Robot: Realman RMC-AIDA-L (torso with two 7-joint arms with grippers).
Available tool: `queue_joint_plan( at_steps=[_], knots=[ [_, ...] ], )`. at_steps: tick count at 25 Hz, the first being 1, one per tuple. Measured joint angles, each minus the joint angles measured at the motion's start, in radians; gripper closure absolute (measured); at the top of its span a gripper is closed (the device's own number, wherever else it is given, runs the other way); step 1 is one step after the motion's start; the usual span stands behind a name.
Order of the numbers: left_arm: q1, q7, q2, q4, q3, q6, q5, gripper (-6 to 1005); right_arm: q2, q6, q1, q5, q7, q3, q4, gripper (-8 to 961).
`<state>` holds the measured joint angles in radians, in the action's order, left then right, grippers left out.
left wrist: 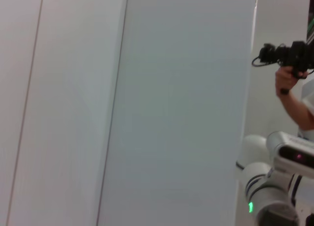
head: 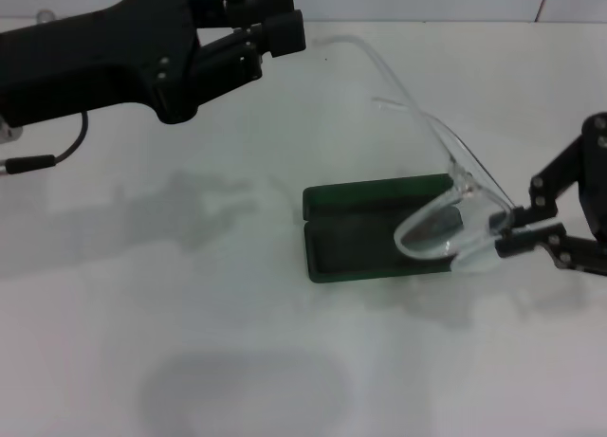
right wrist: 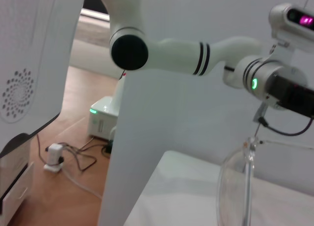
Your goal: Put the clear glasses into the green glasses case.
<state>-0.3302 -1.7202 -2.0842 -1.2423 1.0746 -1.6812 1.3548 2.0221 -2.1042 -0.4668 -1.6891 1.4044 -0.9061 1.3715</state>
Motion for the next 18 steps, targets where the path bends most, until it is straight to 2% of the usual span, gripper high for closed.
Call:
queue_joint_plan(
  at_steps=[12, 14, 18],
  knots=[
    [-0.015, 0.001, -0.003, 0.088, 0.012, -0.097, -0.087, 793, -0.005, 0.046, -0.036, 0.013, -0.083, -0.008, -0.200, 891],
    [-0.020, 0.002, -0.004, 0.101, 0.022, -0.104, -0.088, 883, -0.005, 0.048, -0.049, 0.014, -0.097, -0.019, -0.237, 891],
    [-0.040, 0.027, -0.005, 0.154, 0.068, -0.106, -0.111, 918, -0.002, 0.055, -0.070, 0.015, -0.126, -0.036, -0.293, 891]
  ],
)
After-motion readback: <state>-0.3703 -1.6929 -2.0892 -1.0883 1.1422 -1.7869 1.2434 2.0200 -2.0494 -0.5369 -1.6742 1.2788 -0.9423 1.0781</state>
